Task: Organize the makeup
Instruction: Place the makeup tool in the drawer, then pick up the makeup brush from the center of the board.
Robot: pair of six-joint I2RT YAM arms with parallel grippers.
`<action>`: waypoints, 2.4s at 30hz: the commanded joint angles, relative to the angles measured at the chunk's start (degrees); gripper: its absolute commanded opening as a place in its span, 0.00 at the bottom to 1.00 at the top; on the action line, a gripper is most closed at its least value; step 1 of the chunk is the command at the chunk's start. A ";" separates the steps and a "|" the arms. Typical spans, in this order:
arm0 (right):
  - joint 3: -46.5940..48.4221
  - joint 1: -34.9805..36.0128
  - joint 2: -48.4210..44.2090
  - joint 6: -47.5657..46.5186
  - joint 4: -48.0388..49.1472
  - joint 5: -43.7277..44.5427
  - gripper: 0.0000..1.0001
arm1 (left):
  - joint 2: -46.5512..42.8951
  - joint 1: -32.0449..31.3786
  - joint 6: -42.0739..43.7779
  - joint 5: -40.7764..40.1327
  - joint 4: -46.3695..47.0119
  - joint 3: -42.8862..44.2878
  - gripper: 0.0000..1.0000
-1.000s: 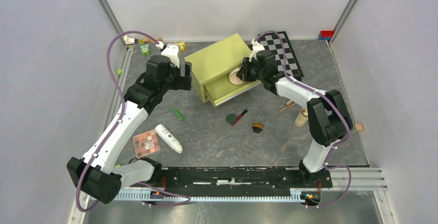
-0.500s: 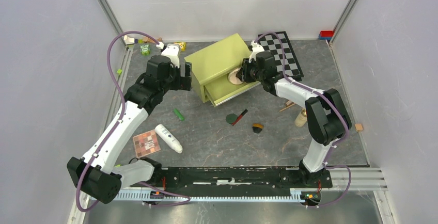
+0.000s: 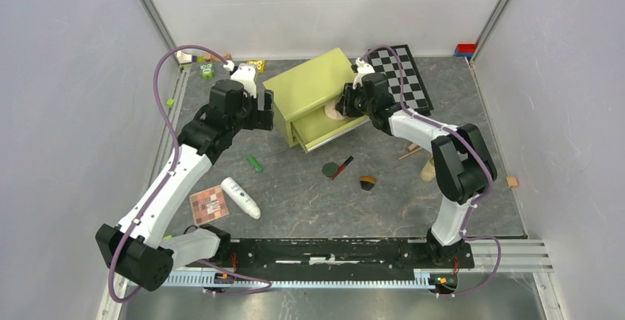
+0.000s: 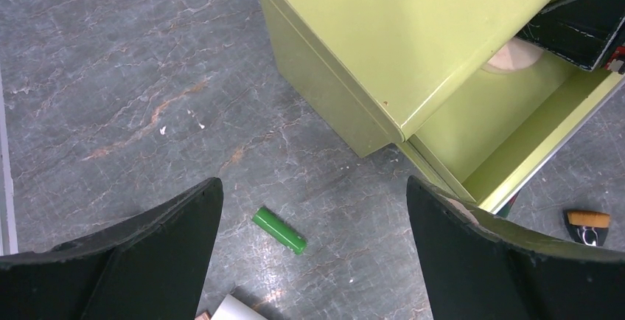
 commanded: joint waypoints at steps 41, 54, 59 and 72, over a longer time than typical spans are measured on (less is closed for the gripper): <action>-6.15 -14.79 -19.48 -3.51 -31.04 34.05 0.59 | 11.27 -0.12 2.30 -4.78 8.01 12.74 1.00; -7.58 -24.90 -12.09 -6.45 -30.02 25.75 0.51 | 10.56 -0.12 3.14 -4.64 8.92 9.53 1.00; -11.46 -27.66 -11.42 -6.66 -27.69 23.77 0.50 | 10.82 -0.13 3.27 -4.65 8.81 9.62 1.00; -14.26 -27.98 -8.39 -6.31 -24.41 16.77 0.48 | 11.15 -0.14 3.27 -3.69 8.42 9.97 1.00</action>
